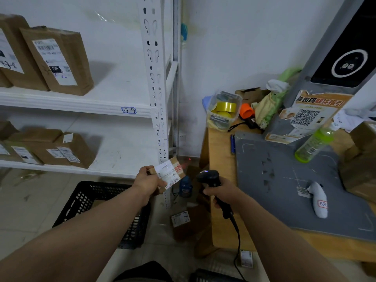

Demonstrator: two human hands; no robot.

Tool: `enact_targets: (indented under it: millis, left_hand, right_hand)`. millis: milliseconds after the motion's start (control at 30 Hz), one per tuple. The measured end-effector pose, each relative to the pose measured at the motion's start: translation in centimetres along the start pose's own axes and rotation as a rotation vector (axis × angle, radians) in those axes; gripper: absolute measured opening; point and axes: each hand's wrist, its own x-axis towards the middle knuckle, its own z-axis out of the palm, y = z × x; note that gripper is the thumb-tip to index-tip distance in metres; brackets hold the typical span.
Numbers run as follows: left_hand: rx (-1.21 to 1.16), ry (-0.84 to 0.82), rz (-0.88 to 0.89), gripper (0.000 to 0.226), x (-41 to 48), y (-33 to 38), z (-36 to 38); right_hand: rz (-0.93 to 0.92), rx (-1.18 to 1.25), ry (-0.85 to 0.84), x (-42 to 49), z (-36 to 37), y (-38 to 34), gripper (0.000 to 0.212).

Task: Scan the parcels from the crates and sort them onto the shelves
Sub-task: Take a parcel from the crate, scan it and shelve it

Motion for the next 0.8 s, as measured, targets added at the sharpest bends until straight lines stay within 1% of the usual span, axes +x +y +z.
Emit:
enact_targets:
  millis: [100, 167, 200, 267, 300, 333, 400, 433, 467, 533, 633, 700, 800]
  left_hand:
    - [-0.035, -0.07, -0.042, 0.058, 0.1, 0.0, 0.2]
    - [-0.024, -0.123, -0.05, 0.058, 0.3, 0.0, 0.4]
    - [-0.016, -0.139, -0.051, 0.058, 0.4, 0.0, 0.4]
    - [-0.005, -0.159, -0.051, 0.059, 0.6, 0.1, 0.6]
    - [0.003, -0.168, -0.051, 0.058, 0.7, 0.2, 0.6]
    - [0.013, -0.176, -0.05, 0.057, 0.7, 0.2, 0.7]
    - [0.029, -0.189, -0.05, 0.057, 0.7, 0.2, 0.7]
    - [0.035, -0.198, -0.051, 0.057, 0.8, 0.1, 0.7]
    - [0.039, -0.204, -0.052, 0.058, 0.8, 0.0, 0.6]
    - [0.042, -0.208, -0.054, 0.06, 1.1, -0.2, 0.5]
    - [0.037, -0.204, -0.061, 0.062, 1.3, -0.4, 0.3]
    - [0.039, -0.21, -0.065, 0.062, 1.3, -0.4, 0.2]
    - [0.039, -0.213, -0.069, 0.06, 1.1, -0.4, -0.1]
  right_hand:
    - [0.114, -0.063, 0.248, 1.8, -1.1, 1.6, 0.042]
    - [0.164, -0.126, 0.335, 2.6, -1.8, 2.6, 0.039]
    - [0.18, -0.172, 0.357, 2.8, -2.1, 2.9, 0.032]
    - [0.228, -0.266, 0.383, 3.1, -2.5, 3.2, 0.017]
    - [0.256, -0.302, 0.382, 3.3, -2.7, 3.4, 0.018]
    - [0.272, -0.31, 0.373, 3.4, -2.8, 3.6, 0.027]
    - [0.272, -0.298, 0.361, 3.6, -2.8, 3.8, 0.052]
    - [0.27, -0.297, 0.362, 3.5, -2.6, 3.9, 0.059]
    - [0.267, -0.292, 0.372, 3.5, -2.6, 4.1, 0.062]
    - [0.279, -0.291, 0.397, 3.5, -2.5, 4.1, 0.058]
    - [0.316, -0.325, 0.413, 3.4, -2.7, 4.0, 0.042]
    - [0.325, -0.357, 0.418, 3.3, -2.9, 3.8, 0.035]
    - [0.347, -0.407, 0.452, 3.1, -3.2, 3.5, 0.041]
